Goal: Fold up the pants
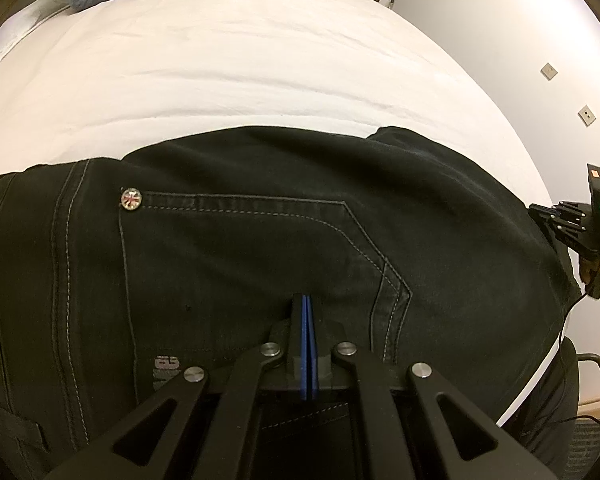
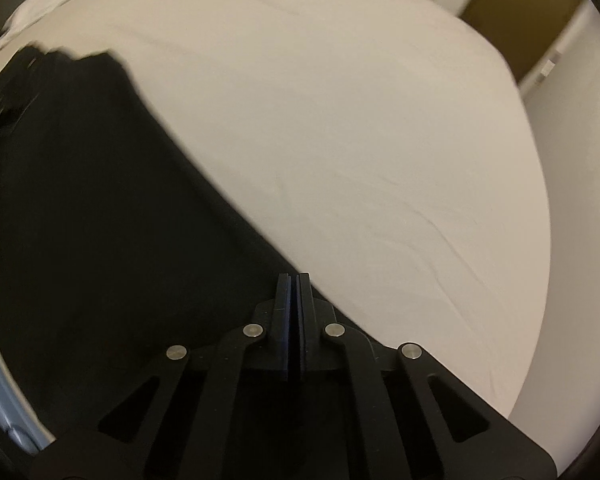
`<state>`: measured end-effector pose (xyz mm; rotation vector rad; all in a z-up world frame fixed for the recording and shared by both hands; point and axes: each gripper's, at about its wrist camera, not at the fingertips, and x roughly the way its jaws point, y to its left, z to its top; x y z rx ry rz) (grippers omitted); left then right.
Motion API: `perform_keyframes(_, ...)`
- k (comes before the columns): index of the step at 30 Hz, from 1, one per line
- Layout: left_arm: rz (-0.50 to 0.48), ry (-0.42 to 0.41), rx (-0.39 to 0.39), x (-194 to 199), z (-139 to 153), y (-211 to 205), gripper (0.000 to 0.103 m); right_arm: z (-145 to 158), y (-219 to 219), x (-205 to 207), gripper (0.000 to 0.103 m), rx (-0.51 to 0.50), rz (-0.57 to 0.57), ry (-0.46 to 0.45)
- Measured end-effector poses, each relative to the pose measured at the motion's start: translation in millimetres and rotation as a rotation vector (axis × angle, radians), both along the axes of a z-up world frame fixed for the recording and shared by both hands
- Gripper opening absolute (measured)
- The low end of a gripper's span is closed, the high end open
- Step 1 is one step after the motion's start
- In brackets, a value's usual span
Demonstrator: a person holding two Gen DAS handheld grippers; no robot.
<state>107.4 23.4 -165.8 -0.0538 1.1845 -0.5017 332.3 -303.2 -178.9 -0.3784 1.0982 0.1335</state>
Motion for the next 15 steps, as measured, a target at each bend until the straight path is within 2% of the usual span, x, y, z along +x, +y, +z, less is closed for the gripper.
perform_keyframes(2, 0.007, -0.003, -0.003, -1.8, -0.9, 0.3, 0.005, -5.6, -11.9, 0.8, 0.000, -0.009, -0.082, -0.026)
perform_keyframes(4, 0.014, -0.005, -0.009, -3.6, -2.0, 1.5, 0.005, -8.9, -34.6, 21.7, 0.000, 0.032, -0.166, -0.037)
perform_keyframes(6, 0.022, -0.004, -0.018, -4.8, -2.3, 4.0, 0.005, -6.4, -43.0, 23.3, 0.000, 0.016, -0.257, -0.086)
perform_keyframes(7, 0.026, -0.004, -0.022, -5.3, -2.3, 4.8, 0.005, 2.3, -55.8, 18.4, 0.000, -0.015, -0.369, -0.141)
perform_keyframes(8, 0.030, -0.006, -0.024, -6.2, -2.1, 5.5, 0.005, 8.6, -63.1, 15.1, 0.000, 0.007, -0.429, -0.173)
perform_keyframes(9, 0.036, -0.008, -0.025, -7.3, -2.0, 6.0, 0.005, 24.3, -76.6, 1.4, 0.002, 0.098, -0.526, -0.236)
perform_keyframes(10, 0.040, -0.010, -0.025, -8.0, -1.8, 6.9, 0.004, 37.6, -81.8, -13.6, 0.002, 0.205, -0.574, -0.275)
perform_keyframes(11, 0.042, -0.013, -0.027, -9.3, -1.4, 6.5, 0.004, 46.6, -80.1, -25.2, 0.002, 0.293, -0.571, -0.295)
perform_keyframes(13, 0.046, -0.022, -0.017, -11.7, -0.4, 4.4, 0.006, 60.3, -53.4, -53.7, 0.002, 0.467, -0.494, -0.319)
perform_keyframes(15, 0.051, -0.028, -0.017, -13.0, -0.8, 2.1, 0.010, 54.6, -21.6, -71.2, 0.002, 0.651, -0.409, -0.284)
